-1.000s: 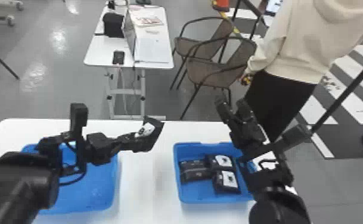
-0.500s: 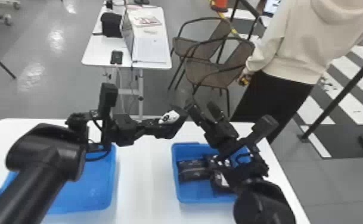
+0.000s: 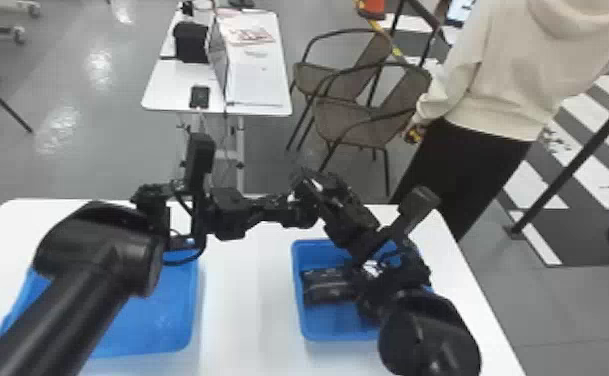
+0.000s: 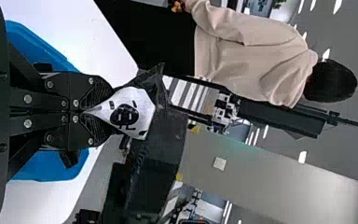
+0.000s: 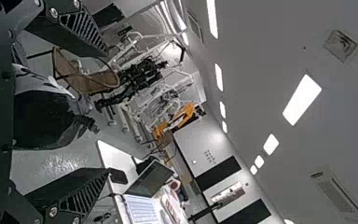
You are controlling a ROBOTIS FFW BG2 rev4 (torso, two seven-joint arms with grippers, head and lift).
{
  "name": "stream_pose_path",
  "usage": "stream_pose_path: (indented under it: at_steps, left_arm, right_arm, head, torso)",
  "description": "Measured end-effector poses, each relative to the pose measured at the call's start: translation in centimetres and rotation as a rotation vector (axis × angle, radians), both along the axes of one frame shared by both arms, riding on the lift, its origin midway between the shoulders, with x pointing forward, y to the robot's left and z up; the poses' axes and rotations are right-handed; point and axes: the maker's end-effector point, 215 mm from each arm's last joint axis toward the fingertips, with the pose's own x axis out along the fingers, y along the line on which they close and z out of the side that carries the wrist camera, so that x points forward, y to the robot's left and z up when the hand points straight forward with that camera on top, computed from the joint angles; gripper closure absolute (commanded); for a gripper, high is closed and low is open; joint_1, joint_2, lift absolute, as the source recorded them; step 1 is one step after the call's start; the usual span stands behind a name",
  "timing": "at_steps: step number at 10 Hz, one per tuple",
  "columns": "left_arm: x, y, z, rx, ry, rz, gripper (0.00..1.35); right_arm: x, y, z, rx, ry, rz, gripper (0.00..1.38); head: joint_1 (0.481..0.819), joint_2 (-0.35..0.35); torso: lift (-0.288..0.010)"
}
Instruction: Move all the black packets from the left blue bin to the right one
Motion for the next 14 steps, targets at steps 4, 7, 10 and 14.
stream_pose_path:
  at_steps: [4,7,10,14]
  left_arm:
    - [-0.1,-0.4,0.3,-0.014,0.004,-0.002,1.19]
    - [0.5,0.4,0.2,-0.031,-0.005,0.038,0.76]
    - [1.0,3.5,-1.6,-0.048,0.025,0.127,0.09]
    - [0.3,13.5,-3.3,-0.111,0.078,0.369,0.00]
  right_arm:
    - [0.9,0.0,-0.7,-0.058,0.003,-0.022,1.28]
    - [0.6,-0.4,-1.2,-0.004,0.014,-0.036,1.28]
    - [0.6,-4.7,-2.9,0.030,0.050,-0.128,1.28]
    - [-0.6,-11.0,-11.7,0.066,0.218,-0.234,1.26]
  head:
    - [0.695,-0.212]
    - [0.695,-0.208]
    - [0.695,-0.216]
    - [0.695,-0.195]
  torso:
    - [0.000]
    - [0.000]
    - [0.000]
    - [0.000]
